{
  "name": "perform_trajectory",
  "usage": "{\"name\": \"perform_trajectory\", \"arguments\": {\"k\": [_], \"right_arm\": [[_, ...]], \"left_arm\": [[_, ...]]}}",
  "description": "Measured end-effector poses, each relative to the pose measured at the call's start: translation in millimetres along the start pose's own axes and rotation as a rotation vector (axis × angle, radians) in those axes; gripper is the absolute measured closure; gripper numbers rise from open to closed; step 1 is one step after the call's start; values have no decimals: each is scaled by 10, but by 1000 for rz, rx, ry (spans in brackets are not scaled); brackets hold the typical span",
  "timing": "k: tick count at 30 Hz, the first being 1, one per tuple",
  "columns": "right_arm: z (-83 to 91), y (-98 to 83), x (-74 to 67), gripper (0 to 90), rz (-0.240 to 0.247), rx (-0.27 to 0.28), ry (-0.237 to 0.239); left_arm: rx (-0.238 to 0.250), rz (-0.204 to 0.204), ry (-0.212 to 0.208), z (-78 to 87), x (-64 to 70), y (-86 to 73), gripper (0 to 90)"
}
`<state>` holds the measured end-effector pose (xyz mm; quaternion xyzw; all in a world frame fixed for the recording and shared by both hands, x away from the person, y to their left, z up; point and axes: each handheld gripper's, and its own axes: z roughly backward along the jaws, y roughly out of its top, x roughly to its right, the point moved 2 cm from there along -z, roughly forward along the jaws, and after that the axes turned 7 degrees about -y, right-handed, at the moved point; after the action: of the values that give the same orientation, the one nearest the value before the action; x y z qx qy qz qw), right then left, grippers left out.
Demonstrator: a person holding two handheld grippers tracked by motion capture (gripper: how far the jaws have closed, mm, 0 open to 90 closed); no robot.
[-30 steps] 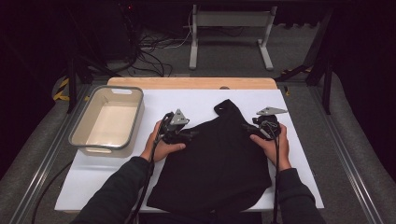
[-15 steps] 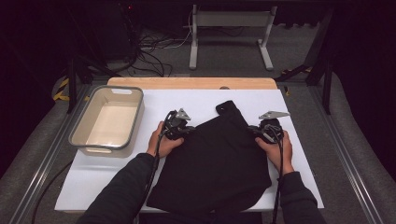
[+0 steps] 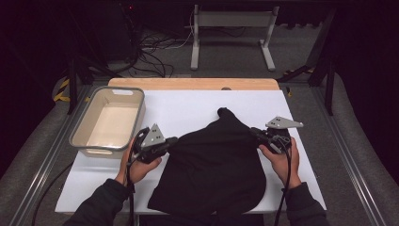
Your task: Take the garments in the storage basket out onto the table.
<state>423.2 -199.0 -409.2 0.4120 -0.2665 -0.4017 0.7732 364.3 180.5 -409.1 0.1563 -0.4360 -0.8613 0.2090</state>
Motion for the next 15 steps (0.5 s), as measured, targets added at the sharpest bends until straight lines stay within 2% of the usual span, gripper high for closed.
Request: {"name": "perform_trajectory", "arguments": {"k": [2, 4, 5, 6, 8, 10, 12, 14, 15], "right_arm": [[61, -77, -36, 845, 1, -14, 7], [100, -156, -77, 845, 12, -35, 18], [130, -216, -104, 844, 23, -51, 11], [141, -243, -113, 844, 21, -56, 13], [182, -358, -150, 842, 32, -83, 24], [212, -453, -164, 836, 18, -104, 30], [232, -518, -164, 833, 25, -121, 21], [260, -572, -165, 811, 23, -132, 22], [273, -572, -160, 796, 35, -128, 5]], "left_arm": [[-15, -18, -27, 26, 126, -77, 881], [-26, -17, -66, 27, 244, -141, 881], [-32, -24, -69, 24, 278, -156, 881], [-58, -44, -73, 13, 353, -195, 880], [-85, -47, -106, -16, 456, -261, 880], [-106, -50, -120, -35, 508, -303, 878], [-117, -51, -141, -44, 546, -341, 874], [-109, -34, -143, -41, 549, -352, 846], [-101, -29, -147, -36, 542, -347, 821]]}}
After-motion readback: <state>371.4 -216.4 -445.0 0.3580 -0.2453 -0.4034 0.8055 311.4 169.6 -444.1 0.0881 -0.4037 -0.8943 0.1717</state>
